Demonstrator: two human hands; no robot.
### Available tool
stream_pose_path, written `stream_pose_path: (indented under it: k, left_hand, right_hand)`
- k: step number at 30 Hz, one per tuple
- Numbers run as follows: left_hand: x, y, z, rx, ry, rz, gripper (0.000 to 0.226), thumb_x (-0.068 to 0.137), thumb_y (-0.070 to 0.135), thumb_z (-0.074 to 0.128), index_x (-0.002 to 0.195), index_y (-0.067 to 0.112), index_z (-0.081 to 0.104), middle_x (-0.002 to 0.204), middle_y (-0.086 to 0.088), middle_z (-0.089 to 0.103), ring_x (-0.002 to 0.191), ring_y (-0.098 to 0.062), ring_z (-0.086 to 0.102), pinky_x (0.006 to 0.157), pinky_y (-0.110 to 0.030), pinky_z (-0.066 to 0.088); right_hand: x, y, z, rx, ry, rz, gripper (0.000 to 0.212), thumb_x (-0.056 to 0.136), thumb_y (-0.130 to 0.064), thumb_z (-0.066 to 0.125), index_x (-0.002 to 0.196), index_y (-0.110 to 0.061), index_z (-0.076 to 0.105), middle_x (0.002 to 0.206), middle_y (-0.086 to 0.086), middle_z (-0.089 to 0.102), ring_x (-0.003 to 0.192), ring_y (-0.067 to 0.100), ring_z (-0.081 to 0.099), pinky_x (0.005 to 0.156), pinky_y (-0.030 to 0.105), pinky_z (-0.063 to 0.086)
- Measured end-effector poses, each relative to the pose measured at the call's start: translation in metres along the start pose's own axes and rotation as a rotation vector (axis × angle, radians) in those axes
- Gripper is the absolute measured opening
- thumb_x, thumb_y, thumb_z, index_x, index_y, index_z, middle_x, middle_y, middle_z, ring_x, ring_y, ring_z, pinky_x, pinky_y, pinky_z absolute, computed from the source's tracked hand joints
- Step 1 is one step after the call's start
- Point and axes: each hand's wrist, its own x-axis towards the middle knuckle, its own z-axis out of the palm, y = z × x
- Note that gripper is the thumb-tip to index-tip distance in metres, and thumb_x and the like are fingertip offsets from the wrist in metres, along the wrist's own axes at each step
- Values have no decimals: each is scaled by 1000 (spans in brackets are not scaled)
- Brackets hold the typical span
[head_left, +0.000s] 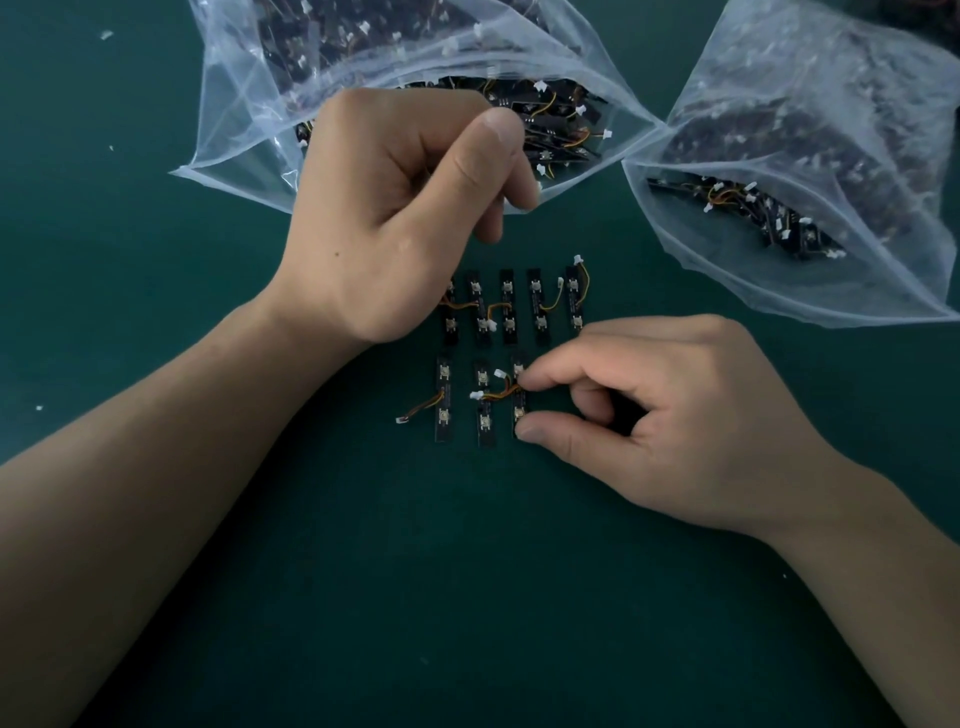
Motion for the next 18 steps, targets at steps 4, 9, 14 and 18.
stream_pose_path:
  k: [4, 9, 14, 18]
  left_hand:
    - [0, -1, 1, 9, 43, -29, 41, 108, 9, 46, 80, 0, 75, 64, -6, 66, 58, -14, 57, 59, -28, 40]
    - [4, -4, -1, 29, 240, -122, 40, 104, 6, 48, 72, -4, 70, 58, -8, 61, 51, -11, 53, 55, -25, 37]
    - [4, -3, -2, 58, 268, -149, 39, 103, 6, 47, 72, -5, 69, 57, -12, 60, 51, -18, 53, 53, -27, 36]
    - [5, -6, -2, 246, 233, -115, 36, 99, 12, 51, 72, -1, 70, 63, -15, 62, 62, -30, 57, 63, -38, 44]
  right_hand:
    - [0, 1, 0, 6, 3, -2, 20, 94, -40, 78, 103, -23, 80, 68, -16, 49, 60, 8, 50, 53, 36, 45]
    - [-1, 1, 0, 12, -2, -11, 21, 95, -40, 77, 107, -23, 80, 67, -15, 50, 60, 9, 51, 54, 36, 46]
    - [-1, 1, 0, 10, -7, -14, 21, 94, -41, 77, 108, -25, 80, 67, -14, 51, 61, 9, 53, 54, 36, 47]
    - [0, 1, 0, 13, 8, -5, 24, 95, -43, 76, 110, -24, 78, 66, -13, 51, 59, 8, 50, 53, 36, 45]
